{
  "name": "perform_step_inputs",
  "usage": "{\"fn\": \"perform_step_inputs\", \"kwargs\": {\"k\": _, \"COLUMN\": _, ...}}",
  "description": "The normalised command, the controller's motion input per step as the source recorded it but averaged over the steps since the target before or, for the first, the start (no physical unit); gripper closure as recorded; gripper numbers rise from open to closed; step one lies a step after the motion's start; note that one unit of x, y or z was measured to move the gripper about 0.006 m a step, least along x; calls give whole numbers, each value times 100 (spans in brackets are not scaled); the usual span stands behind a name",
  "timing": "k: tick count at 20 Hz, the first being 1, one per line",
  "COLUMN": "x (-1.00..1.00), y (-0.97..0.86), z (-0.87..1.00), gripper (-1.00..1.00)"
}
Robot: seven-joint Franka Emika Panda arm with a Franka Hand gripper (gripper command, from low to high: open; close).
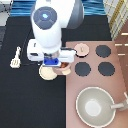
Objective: Take the lid off the pot, put the pot on the plate, and use the tool to push the pot to the front of the table.
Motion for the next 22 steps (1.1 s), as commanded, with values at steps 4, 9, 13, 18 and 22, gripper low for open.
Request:
{"fn": "perform_step_inputs", "kwargs": {"k": 4, "x": -8, "y": -95, "z": -42, "gripper": 100}}
{"fn": "perform_step_inputs", "kwargs": {"k": 9, "x": -20, "y": -90, "z": -76, "gripper": 100}}
{"fn": "perform_step_inputs", "kwargs": {"k": 13, "x": -4, "y": -40, "z": -94, "gripper": 100}}
{"fn": "perform_step_inputs", "kwargs": {"k": 18, "x": -7, "y": 1, "z": -79, "gripper": 100}}
{"fn": "perform_step_inputs", "kwargs": {"k": 22, "x": -50, "y": 24, "z": -50, "gripper": 100}}
